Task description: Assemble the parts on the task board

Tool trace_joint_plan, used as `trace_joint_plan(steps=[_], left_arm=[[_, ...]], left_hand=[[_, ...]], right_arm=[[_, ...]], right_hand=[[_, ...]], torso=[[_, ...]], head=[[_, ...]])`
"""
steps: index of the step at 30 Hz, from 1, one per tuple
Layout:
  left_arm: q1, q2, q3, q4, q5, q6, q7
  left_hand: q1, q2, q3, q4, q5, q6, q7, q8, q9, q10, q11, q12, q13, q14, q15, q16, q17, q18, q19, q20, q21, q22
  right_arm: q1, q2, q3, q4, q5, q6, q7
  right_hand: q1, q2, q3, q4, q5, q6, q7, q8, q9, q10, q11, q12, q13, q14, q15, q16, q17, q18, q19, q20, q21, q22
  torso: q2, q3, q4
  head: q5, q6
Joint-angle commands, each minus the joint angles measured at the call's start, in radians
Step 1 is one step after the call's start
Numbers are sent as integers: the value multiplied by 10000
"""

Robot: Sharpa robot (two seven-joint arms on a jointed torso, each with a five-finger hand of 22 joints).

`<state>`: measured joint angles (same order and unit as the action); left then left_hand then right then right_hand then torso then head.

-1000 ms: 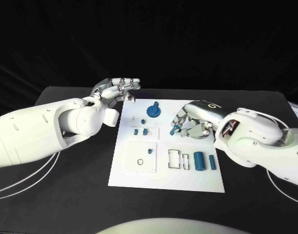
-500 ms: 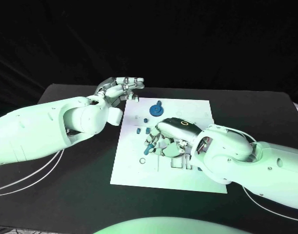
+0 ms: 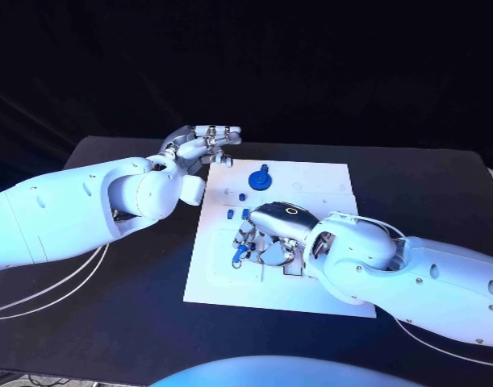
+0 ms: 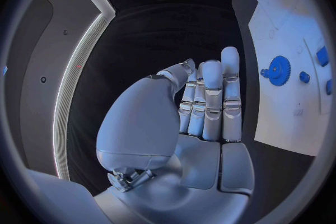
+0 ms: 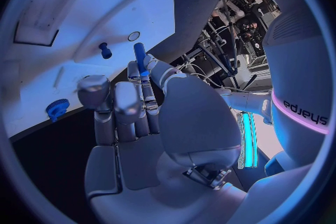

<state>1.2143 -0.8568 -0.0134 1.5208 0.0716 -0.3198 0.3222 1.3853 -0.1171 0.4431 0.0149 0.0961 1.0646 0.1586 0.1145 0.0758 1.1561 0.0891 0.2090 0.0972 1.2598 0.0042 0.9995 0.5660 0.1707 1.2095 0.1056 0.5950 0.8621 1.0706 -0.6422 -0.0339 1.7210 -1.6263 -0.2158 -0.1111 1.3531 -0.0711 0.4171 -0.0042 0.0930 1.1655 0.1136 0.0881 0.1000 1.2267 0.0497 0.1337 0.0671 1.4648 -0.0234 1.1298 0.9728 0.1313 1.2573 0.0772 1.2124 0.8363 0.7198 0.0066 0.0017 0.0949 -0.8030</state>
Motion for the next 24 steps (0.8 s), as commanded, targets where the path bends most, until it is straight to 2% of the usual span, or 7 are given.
trace_joint_plan(steps=[1, 9, 17, 24], left_arm=[[-1, 12, 3, 5, -47, 181, 52], [-2, 18, 2, 8, -47, 190, 53], [-2, 16, 1, 13, -47, 189, 50], [-2, 13, 1, 14, -47, 193, 48]], left_hand=[[3, 90, -58, 16, 42, -16, 44, 66, -13, -44, -4, 39, 14, -48, 8, -51, -14, 117, -35, 0, -46, -15], [3, 90, -58, 16, 42, -16, 44, 66, -13, -44, -4, 39, 14, -48, 8, -51, -14, 117, -35, 0, -46, -15], [3, 90, -58, 16, 42, -16, 44, 66, -13, -44, -4, 39, 14, -48, 8, -51, -14, 117, -35, 0, -46, -15], [3, 90, -58, 16, 42, -16, 44, 66, -13, -44, -4, 39, 14, -48, 8, -51, -14, 117, -35, 0, -46, -15]], right_arm=[[-32, 75, -11, -88, -591, 449, -96], [-68, 238, -46, -200, -723, 662, -178], [-98, 320, -60, -280, -994, 742, -361], [-163, 376, -68, -216, -1580, 719, -524]], right_hand=[[48, 95, 57, -6, 29, -17, 56, 69, 18, 27, 55, -34, -4, 207, -38, 39, -15, 32, 52, 0, 39, -17], [48, 95, 57, -6, 29, -17, 56, 69, 18, 27, 55, -34, -4, 207, -38, 39, -15, 32, 52, 0, 39, -17], [42, 93, 64, -7, 38, -19, 59, 67, 19, 30, 58, -43, -3, 204, -35, 36, -21, 33, 46, 1, 36, -25], [43, 95, 83, -16, 66, -13, 57, 67, 23, 43, 56, -54, 0, 197, -34, 17, -50, 34, 39, 4, 33, -35]], torso=[[4, 3, 7], [-3, 6, -12], [-8, -4, 6], [-11, 4, 8]], head=[[8, -23], [19, -53], [4, -58], [10, -53]])
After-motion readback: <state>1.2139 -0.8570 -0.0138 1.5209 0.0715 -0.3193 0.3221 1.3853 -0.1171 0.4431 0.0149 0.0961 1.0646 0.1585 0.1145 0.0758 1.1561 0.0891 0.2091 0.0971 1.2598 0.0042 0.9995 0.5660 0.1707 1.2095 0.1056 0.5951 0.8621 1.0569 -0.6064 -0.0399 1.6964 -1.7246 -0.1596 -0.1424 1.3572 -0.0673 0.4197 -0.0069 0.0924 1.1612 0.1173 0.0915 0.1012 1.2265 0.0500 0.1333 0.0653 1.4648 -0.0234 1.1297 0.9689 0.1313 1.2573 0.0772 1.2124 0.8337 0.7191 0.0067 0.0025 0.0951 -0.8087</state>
